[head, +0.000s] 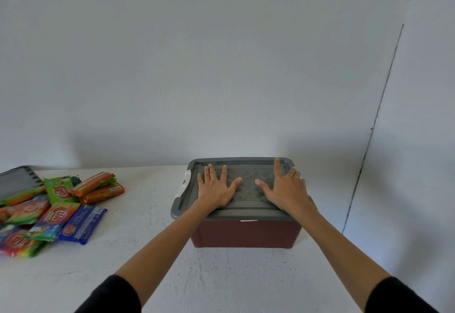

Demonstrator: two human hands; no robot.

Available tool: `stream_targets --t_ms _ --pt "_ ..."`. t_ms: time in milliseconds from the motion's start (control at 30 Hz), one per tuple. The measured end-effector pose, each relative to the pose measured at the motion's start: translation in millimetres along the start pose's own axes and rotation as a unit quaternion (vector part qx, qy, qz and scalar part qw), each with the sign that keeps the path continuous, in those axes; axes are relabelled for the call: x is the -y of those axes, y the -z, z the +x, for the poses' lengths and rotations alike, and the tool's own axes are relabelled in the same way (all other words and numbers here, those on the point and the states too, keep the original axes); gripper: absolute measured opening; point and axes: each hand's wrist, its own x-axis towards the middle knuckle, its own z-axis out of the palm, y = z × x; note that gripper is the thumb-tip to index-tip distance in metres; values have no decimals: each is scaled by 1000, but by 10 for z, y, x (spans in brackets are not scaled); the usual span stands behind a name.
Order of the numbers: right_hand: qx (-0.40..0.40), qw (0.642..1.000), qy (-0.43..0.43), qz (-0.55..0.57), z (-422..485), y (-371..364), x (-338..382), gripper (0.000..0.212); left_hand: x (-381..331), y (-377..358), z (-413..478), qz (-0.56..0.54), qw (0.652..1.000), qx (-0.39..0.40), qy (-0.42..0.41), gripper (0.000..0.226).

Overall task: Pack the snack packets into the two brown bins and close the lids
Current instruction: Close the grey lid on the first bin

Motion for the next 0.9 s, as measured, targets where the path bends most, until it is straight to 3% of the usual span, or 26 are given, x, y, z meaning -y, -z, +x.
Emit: stream_targets --t_ms 133,333,433,567,700,900 --pt "34 999 0 -30 -16 14 33 89 -7 13 -23 8 1000 -5 3 72" --pt "59 998 7 -12 -45 19 6 84 86 121 -58 142 985 -92 22 78" --pt "83 996 19 -15 -53 23 -18 81 347 171 -33 121 990 -61 37 82" --pt "101 994 29 -30 -37 26 -16 76 519 239 -81 35 999 -12 -26 91" --pt "112 992 40 -36 -33 17 -16 74 511 300 -83 41 997 39 -61 138" --pt "132 989 52 -29 -34 25 -10 71 468 295 -58 43 996 55 -64 139"
